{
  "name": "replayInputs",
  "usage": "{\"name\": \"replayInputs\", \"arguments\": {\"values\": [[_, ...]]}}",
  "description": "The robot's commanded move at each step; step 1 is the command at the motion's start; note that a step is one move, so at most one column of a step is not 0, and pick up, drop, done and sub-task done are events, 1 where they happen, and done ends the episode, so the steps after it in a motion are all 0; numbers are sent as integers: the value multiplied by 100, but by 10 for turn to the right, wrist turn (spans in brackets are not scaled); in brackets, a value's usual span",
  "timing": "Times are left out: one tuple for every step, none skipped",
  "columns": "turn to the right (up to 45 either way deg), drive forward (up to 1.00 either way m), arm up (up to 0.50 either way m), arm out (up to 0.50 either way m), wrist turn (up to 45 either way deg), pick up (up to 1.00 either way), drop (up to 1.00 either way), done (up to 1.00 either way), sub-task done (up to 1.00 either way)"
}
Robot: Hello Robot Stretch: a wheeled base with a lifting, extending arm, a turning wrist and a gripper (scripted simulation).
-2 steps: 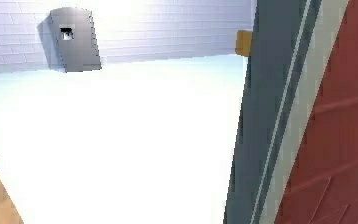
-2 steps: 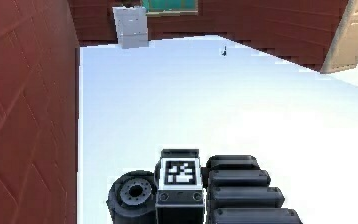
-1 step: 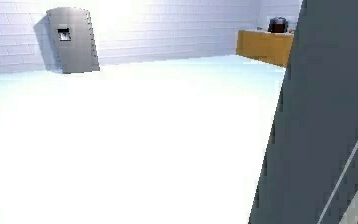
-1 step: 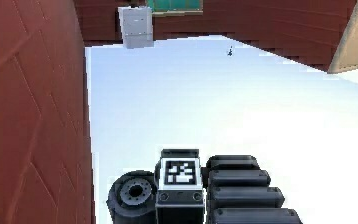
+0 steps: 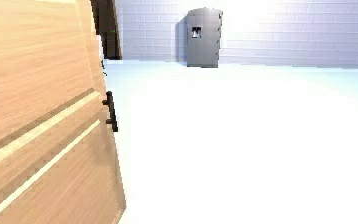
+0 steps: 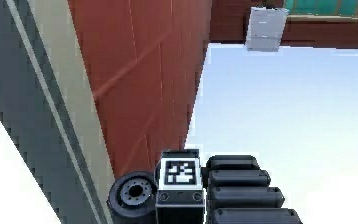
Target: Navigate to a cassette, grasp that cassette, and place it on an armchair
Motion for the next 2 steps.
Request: {"name": "replayInputs", "arguments": {"values": [[0, 100, 0, 0, 0, 0, 0, 0, 0], [-60, 0, 0, 0, 0, 0, 0, 0, 0]]}}
